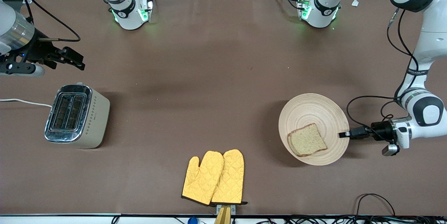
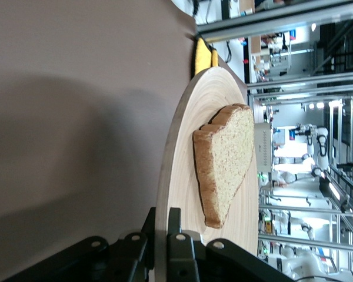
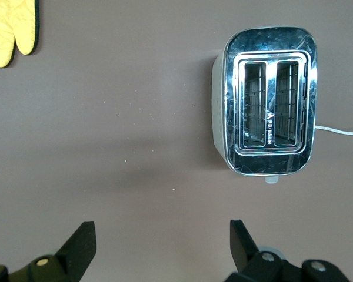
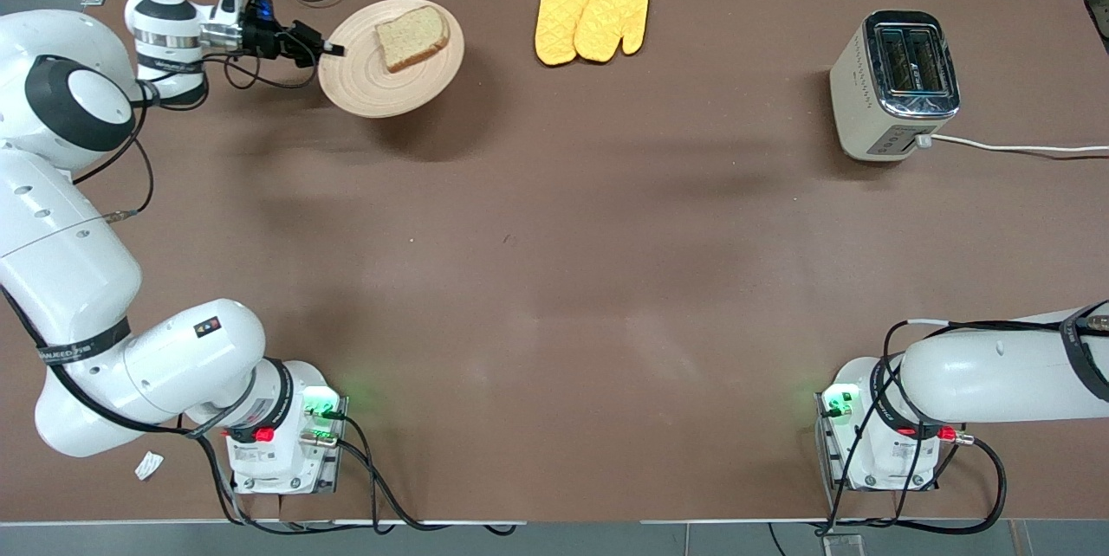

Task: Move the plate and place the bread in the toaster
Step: 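Push the plate toward the table middle while the right gripper approaches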

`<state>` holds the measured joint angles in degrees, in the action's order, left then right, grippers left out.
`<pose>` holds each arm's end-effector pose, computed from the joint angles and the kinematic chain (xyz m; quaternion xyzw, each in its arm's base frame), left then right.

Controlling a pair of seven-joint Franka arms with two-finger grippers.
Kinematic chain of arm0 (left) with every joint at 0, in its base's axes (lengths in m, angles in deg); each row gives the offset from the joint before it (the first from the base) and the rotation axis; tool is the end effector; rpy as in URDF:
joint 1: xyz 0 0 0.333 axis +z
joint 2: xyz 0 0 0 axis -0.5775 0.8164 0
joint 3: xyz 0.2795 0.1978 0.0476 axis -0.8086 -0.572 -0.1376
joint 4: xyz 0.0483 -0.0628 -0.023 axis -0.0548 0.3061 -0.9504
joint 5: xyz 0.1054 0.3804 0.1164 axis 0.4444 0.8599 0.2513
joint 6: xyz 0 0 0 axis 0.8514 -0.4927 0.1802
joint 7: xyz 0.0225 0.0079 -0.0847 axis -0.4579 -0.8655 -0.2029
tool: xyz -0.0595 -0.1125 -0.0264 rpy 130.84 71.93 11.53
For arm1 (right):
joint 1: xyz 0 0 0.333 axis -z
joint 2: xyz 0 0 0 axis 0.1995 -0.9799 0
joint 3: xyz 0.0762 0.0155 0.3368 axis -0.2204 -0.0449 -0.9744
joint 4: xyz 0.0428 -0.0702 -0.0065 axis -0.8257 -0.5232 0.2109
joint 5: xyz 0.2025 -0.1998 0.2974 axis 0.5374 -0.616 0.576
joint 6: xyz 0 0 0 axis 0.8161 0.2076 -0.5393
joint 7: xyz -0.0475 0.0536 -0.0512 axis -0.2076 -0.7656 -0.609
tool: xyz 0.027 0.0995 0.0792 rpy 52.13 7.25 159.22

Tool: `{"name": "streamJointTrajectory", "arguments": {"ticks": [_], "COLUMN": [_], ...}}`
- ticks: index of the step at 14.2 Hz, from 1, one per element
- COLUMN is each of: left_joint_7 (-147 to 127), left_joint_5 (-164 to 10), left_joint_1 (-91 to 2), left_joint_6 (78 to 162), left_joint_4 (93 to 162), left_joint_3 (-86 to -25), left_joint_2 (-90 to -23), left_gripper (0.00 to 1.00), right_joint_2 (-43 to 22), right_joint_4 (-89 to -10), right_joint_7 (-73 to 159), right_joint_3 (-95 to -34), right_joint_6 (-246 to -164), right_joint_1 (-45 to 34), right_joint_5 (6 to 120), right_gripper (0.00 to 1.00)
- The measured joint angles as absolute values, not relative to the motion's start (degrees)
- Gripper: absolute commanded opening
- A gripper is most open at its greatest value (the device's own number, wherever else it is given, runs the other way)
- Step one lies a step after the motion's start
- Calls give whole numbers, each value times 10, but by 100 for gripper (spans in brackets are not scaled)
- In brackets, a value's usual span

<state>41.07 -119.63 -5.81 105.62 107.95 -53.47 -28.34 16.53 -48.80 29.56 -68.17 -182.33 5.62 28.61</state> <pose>0.7236 0.0848 0.1745 0.8254 -0.0289 0.0371 0.5626 0.5516 0.0471 0.6006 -0.9990 0.0364 0.0172 0.0187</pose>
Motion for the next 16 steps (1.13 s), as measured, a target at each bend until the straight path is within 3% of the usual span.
{"name": "streamJointTrajectory", "arguments": {"ticks": [5, 10, 16], "left_joint_7": [402, 369, 364], "left_joint_5": [-1204, -1214, -1239], "left_joint_1": [-121, -171, -295], "left_joint_6": [1089, 1245, 1345], "left_joint_4": [1088, 1118, 1141], "left_joint_3": [-521, -437, -431], "left_joint_2": [-283, -283, -282], "left_gripper": [0, 0, 0], "right_joint_2": [113, 25, -65], "right_joint_4": [-494, -495, -499], "right_joint_7": [295, 292, 292], "right_joint_3": [-686, -687, -688], "right_joint_6": [-1870, -1955, -2071], "right_joint_1": [43, 11, -22], "right_joint_5": [362, 436, 462], "right_gripper": [100, 100, 100]}}
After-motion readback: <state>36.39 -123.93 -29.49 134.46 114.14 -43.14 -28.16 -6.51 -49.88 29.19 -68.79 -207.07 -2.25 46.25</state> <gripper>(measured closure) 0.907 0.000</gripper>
